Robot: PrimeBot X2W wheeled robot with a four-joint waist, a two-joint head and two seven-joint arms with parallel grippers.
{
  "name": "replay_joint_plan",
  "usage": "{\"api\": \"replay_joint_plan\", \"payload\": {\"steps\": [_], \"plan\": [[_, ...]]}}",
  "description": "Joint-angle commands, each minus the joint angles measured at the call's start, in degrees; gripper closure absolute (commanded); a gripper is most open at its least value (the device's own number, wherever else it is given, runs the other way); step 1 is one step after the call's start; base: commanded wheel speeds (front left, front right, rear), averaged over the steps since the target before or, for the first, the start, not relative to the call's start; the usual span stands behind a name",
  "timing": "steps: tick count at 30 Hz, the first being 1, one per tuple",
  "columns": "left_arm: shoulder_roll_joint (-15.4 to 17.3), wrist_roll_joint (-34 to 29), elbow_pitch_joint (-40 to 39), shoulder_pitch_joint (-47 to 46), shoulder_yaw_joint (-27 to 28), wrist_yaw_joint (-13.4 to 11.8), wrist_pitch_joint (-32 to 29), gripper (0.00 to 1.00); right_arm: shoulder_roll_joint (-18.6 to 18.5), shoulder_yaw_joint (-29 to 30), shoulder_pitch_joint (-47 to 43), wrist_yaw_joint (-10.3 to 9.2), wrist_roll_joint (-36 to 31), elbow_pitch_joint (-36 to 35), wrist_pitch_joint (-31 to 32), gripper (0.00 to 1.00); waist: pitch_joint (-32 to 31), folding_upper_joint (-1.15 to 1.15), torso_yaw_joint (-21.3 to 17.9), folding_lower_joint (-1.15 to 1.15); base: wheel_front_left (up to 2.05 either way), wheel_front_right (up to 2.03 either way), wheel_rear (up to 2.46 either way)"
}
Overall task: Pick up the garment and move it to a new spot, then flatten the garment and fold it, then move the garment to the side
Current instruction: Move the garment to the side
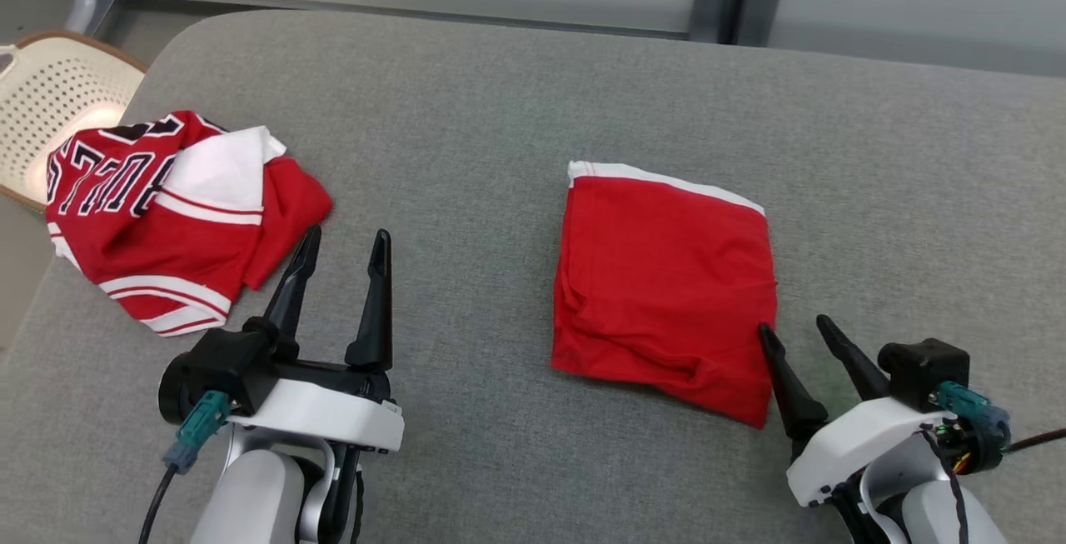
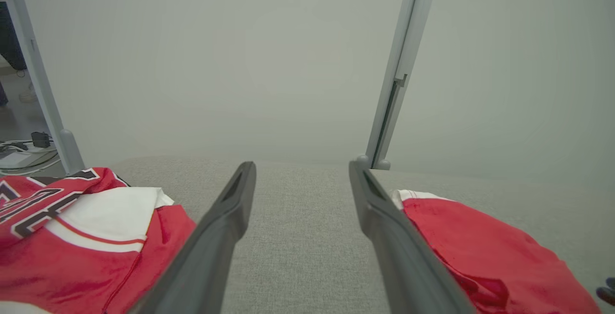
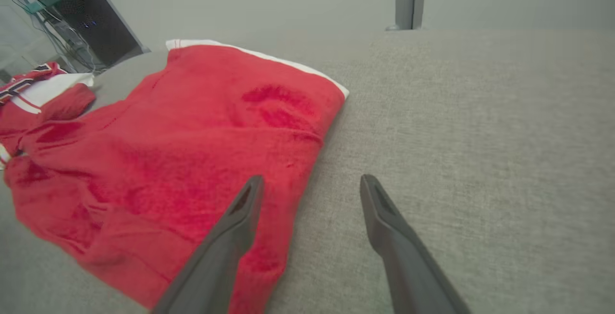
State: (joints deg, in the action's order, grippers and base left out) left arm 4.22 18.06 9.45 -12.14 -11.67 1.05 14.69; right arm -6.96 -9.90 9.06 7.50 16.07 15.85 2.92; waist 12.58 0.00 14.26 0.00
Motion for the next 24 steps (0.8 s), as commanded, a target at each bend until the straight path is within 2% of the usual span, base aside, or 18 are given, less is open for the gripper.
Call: {"api": "replay_joint_plan", "payload": {"steps": [1, 3, 4, 5, 6, 15, 22, 24], "plan": [[-0.2, 0.2, 0.1, -1.0, -0.1, 0.3, 0.2, 0.0, -0.2, -0.2, 1.2, -0.02, 0.8, 1.2, -0.8, 0.0, 1.6, 0.0, 1.8, 0.0, 0.0, 0.0, 0.0], [-0.3, 0.3, 0.2, -1.2, -0.1, 0.3, 0.4, 0.0, 0.0, -1.1, 2.1, -0.02, 1.4, 3.6, -0.9, 0.0, 1.8, 0.0, 2.0, 0.0, 0.0, 0.0, 0.0], [-0.4, 0.4, 0.2, -1.3, -0.1, 0.2, 0.4, 0.0, -0.2, -1.2, 2.6, -0.02, 1.6, 4.9, -0.6, 0.42, 1.8, 0.0, 2.1, 0.0, 0.0, 0.0, 0.0], [-0.4, 0.4, 0.3, -1.3, -0.1, 0.1, 0.4, 0.0, -0.2, -1.5, 2.9, -0.02, 1.8, 5.7, -0.3, 0.66, 1.9, 0.0, 2.1, 0.0, 0.0, 0.0, 0.0], [-0.4, 0.3, 0.2, -1.3, 0.0, -0.1, 0.5, 0.0, -0.3, -1.8, 3.4, -0.02, 2.0, 6.2, -0.6, 1.0, 1.9, 0.0, 2.0, 0.0, 0.0, 0.0, 0.0], [-0.3, -0.9, -0.8, -0.8, 1.0, -0.4, 0.5, 0.0, -2.4, -3.3, 4.7, -0.03, 3.2, 5.7, 0.6, 1.0, 1.7, 0.0, -0.8, 0.0, 0.0, 0.0, 0.0], [0.2, -1.5, -1.8, -0.1, 1.2, -0.2, 0.5, 0.0, -4.5, -2.5, 3.0, -0.03, 3.0, 3.3, 1.0, 1.0, 1.2, 0.0, -4.9, 0.0, 0.0, 0.0, 0.0], [0.7, -1.8, -2.4, 0.0, 1.1, 0.0, 0.5, 0.0, -5.4, -2.4, 2.5, -0.03, 2.9, 2.3, 1.2, 1.0, 1.6, 0.0, -7.1, 0.0, 0.0, 0.0, 0.0]]}}
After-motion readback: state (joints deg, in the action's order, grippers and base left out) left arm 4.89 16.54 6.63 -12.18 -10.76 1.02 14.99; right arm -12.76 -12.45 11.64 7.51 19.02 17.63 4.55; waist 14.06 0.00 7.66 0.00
